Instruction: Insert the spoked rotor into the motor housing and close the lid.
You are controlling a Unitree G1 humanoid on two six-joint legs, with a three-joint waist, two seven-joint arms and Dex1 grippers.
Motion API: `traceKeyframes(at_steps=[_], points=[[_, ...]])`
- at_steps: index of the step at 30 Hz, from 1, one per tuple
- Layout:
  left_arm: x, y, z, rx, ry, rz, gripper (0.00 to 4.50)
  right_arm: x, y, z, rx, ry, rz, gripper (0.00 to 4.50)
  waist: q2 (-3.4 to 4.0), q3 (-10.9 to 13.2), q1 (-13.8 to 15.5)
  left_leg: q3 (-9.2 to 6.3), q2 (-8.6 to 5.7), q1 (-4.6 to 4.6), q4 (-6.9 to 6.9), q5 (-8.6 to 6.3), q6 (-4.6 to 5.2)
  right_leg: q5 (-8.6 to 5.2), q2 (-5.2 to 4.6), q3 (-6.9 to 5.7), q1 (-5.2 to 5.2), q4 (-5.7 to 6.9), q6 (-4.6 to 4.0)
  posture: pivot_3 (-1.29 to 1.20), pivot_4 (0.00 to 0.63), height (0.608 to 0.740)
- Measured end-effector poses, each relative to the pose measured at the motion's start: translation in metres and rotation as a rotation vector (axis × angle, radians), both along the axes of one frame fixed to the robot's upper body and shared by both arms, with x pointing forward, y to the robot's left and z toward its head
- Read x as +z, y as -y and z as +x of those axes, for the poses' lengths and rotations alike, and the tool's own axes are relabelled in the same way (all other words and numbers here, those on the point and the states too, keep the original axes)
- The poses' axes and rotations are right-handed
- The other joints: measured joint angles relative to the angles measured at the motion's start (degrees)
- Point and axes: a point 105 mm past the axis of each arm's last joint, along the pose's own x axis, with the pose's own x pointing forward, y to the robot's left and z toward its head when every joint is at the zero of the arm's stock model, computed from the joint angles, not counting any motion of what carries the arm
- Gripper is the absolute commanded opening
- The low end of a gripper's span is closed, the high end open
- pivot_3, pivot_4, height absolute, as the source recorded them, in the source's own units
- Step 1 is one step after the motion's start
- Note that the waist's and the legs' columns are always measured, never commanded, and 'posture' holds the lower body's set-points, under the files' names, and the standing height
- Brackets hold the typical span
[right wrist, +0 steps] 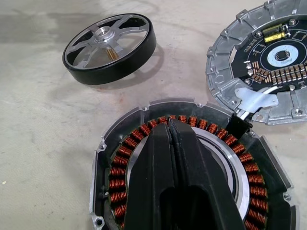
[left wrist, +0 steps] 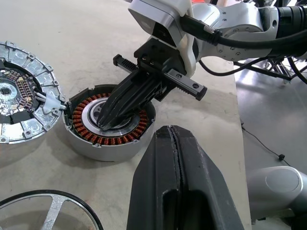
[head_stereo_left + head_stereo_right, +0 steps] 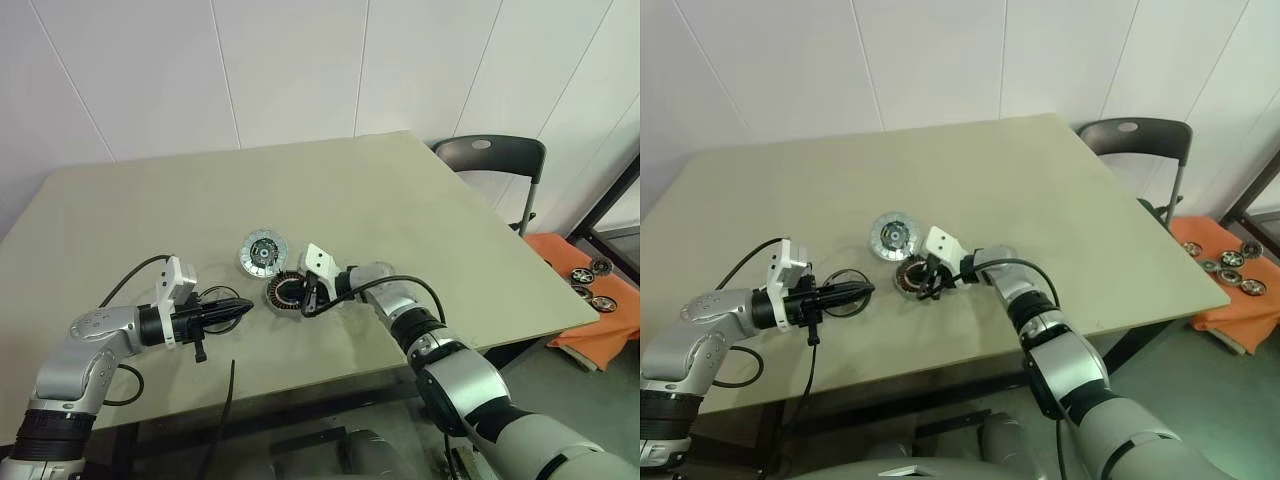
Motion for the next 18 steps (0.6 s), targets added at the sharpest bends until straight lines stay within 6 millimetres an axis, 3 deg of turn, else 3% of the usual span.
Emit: traceKeyframes(at_steps=[10, 12, 18], points=[[-0.0021, 0.0002, -0.0011, 0.003, -0.007, -0.004, 0.0, -0.0062, -0.0031, 0.0025, -0.002, 0.093, -0.082, 0.05, -0.01, -0.06, 0.05, -0.02, 0.0, 0.56, 0.1, 0.0, -0.01, -0.06, 0.0, 0.01, 0.58, 0.0, -0.02, 0.0, 0.0, 0.74], [-0.0021, 0.0001, -0.001, 0.004, -0.007, -0.004, 0.0, -0.0082, -0.0012, 0.0026, -0.005, 0.082, -0.089, 0.05, 0.02, -0.04, 0.08, -0.03, 0.01, 0.95, 0.06, -0.01, -0.02, -0.07, -0.01, 0.01, 0.95, -0.07, -0.01, 0.0, 0.0, 0.74], [-0.0021, 0.0, -0.0002, 0.012, -0.006, -0.002, 0.0, -0.0087, 0.0009, 0.0027, -0.005, 0.026, -0.094, 0.05, 0.05, -0.1, 0.05, -0.04, 0.02, 1.0, 0.03, -0.01, -0.03, -0.08, -0.01, 0.02, 0.99, -0.08, -0.01, 0.0, 0.0, 0.74]])
